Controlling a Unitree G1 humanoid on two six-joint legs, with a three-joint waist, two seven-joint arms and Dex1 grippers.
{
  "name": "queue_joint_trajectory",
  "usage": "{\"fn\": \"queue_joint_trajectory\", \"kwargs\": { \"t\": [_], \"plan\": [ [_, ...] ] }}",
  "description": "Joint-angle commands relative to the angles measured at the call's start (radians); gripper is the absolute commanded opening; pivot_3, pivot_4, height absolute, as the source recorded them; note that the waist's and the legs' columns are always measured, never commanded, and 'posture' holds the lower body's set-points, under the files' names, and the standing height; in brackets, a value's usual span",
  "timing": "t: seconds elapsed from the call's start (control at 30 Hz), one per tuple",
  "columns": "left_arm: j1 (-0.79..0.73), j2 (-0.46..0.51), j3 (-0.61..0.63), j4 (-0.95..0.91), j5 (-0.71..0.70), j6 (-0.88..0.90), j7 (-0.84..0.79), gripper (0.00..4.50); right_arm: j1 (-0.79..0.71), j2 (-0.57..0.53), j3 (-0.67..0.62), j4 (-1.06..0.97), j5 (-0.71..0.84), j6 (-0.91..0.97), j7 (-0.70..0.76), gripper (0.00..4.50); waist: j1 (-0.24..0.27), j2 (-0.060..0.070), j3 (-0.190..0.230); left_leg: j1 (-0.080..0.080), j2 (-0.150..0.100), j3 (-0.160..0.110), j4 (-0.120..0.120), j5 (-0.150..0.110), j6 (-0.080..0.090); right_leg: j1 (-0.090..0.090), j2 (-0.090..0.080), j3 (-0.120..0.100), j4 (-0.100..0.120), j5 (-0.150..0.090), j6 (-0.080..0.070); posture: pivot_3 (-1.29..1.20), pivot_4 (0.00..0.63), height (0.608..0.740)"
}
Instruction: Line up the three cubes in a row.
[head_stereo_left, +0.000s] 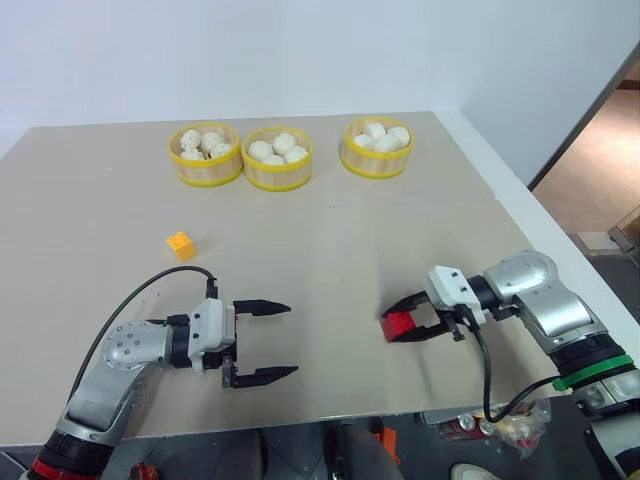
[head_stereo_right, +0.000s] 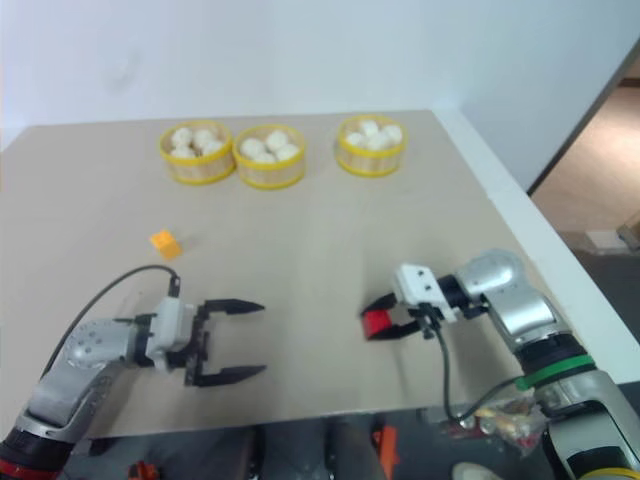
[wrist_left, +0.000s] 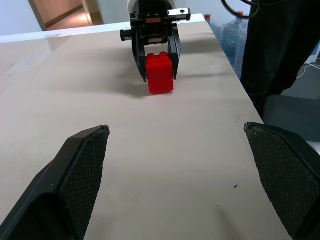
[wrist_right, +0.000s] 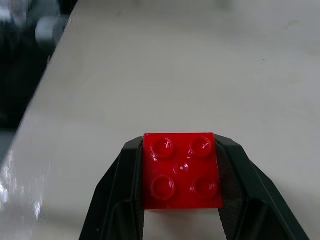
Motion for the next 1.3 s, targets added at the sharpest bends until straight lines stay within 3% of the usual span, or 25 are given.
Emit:
{"fn": "queue_joint_trajectory", "kwargs": {
  "t": [0.03, 0.23, 0.5, 0.8, 0.87, 1.07, 1.3],
  "plan": [
    [0.004, 0.005, 0.035, 0.001, -0.001, -0.011, 0.016, 4.5, -0.076, 0.08, -0.044, -0.049, 0.014, 0.209, -0.125, 1.27, 0.0, 0.0, 0.0, 0.0, 0.0, 0.0, 0.0, 0.0, 0.0, 0.0, 0.001, 0.0, 0.0, 0.0, 0.0, 0.0, 0.15, 0.74],
    [-0.022, 0.032, 0.047, -0.016, 0.005, 0.02, 0.025, 4.5, -0.142, 0.18, -0.006, 0.044, -0.106, 0.217, -0.205, 1.27, 0.006, 0.0, 0.0, -0.001, 0.002, -0.001, 0.0, 0.0, 0.0, -0.001, 0.003, -0.001, 0.0, 0.001, -0.002, 0.0, 0.15, 0.74],
    [-0.052, 0.052, 0.046, -0.059, 0.0, 0.102, 0.057, 4.5, -0.141, 0.196, 0.007, 0.137, -0.211, 0.093, -0.185, 1.27, 0.003, 0.0, 0.0, -0.002, 0.001, 0.0, 0.0, 0.0, 0.0, -0.001, 0.002, 0.001, 0.0, 0.001, 0.0, 0.0, 0.15, 0.74],
    [-0.099, 0.048, 0.036, -0.087, -0.004, 0.152, 0.073, 4.5, -0.154, 0.221, -0.02, 0.181, -0.21, 0.118, -0.188, 1.27, 0.003, 0.0, 0.0, 0.0, 0.001, 0.0, 0.005, 0.0, 0.0, 0.002, 0.003, 0.003, 0.0, 0.001, -0.003, 0.0, 0.15, 0.74],
    [-0.103, 0.049, 0.035, -0.097, -0.004, 0.165, 0.074, 4.5, -0.162, 0.223, -0.029, 0.176, -0.2, 0.158, -0.186, 2.35, 0.003, 0.0, 0.0, 0.0, 0.001, 0.0, 0.006, 0.0, 0.0, 0.002, 0.003, 0.004, 0.0, 0.001, -0.002, 0.0, 0.15, 0.74],
    [-0.128, 0.047, 0.044, -0.109, -0.01, 0.204, 0.09, 4.5, -0.156, 0.217, -0.066, 0.089, -0.138, 0.24, -0.148, 4.32, 0.003, 0.0, 0.0, -0.002, 0.001, 0.0, 0.005, 0.0, 0.0, 0.0, 0.004, 0.005, 0.0, 0.003, 0.001, 0.0, 0.15, 0.74],
    [-0.166, 0.058, 0.109, -0.106, -0.052, 0.299, 0.158, 4.5, -0.148, 0.181, -0.144, -0.085, -0.02, 0.349, -0.101, 4.43, 0.003, 0.0, 0.0, -0.003, 0.003, 0.0, 0.004, 0.0, 0.001, -0.002, 0.006, 0.004, 0.0, 0.003, 0.001, 0.0, 0.15, 0.74]
  ]
}}
